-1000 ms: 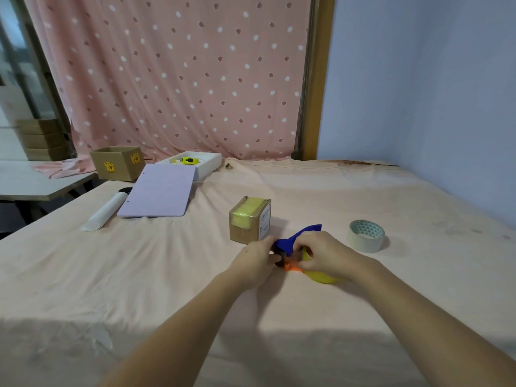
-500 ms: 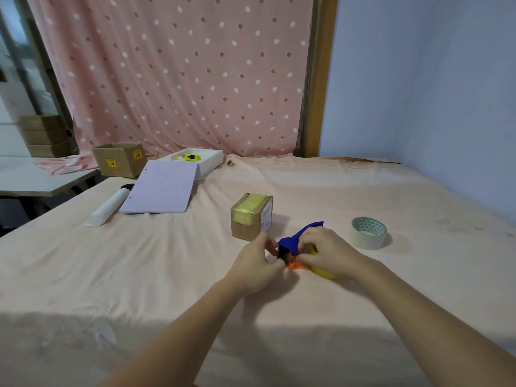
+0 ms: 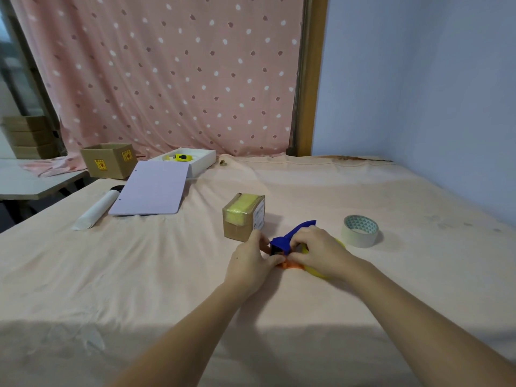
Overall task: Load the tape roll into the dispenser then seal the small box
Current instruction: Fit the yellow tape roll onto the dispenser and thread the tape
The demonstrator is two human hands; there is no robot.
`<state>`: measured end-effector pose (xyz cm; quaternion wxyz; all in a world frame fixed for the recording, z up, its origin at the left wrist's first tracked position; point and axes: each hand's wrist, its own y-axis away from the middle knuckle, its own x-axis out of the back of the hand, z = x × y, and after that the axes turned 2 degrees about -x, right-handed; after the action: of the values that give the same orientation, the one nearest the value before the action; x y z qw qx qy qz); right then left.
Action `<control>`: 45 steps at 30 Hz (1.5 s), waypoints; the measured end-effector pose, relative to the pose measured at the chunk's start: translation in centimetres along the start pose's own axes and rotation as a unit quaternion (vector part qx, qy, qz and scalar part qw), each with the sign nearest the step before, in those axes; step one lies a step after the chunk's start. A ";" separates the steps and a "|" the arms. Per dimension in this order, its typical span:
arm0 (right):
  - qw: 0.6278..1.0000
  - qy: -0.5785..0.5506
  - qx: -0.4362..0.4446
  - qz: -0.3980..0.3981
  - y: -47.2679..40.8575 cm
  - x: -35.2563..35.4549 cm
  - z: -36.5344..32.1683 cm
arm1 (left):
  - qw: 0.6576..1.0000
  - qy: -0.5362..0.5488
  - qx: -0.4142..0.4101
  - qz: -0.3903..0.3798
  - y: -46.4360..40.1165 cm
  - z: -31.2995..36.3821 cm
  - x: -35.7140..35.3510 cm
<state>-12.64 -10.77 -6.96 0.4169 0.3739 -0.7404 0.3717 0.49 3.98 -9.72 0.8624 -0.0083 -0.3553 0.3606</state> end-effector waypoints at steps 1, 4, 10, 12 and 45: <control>1.000 0.000 -0.004 -0.003 0.0 0.1 0.0 | 1.000 0.011 0.003 0.004 0.0 -0.1 0.0; 1.000 -0.014 -0.011 -0.013 0.0 0.4 0.1 | 0.999 0.044 0.021 0.007 -0.3 0.0 0.3; 1.000 -0.004 0.004 -0.020 0.2 0.4 0.6 | 0.998 0.057 0.039 -0.001 -0.7 -0.3 0.3; 1.000 -0.005 0.007 -0.013 0.1 0.3 0.7 | 0.998 0.059 0.030 0.004 -0.6 -0.3 0.3; 0.957 -0.235 -0.134 -0.105 3.0 4.3 5.5 | 0.986 0.085 -0.023 -0.143 -2.5 -2.7 3.6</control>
<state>-18.67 -15.20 -5.90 0.3147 0.4672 -0.8168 0.1248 5.49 5.02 -8.87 0.9317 -0.0076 -0.2868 0.2229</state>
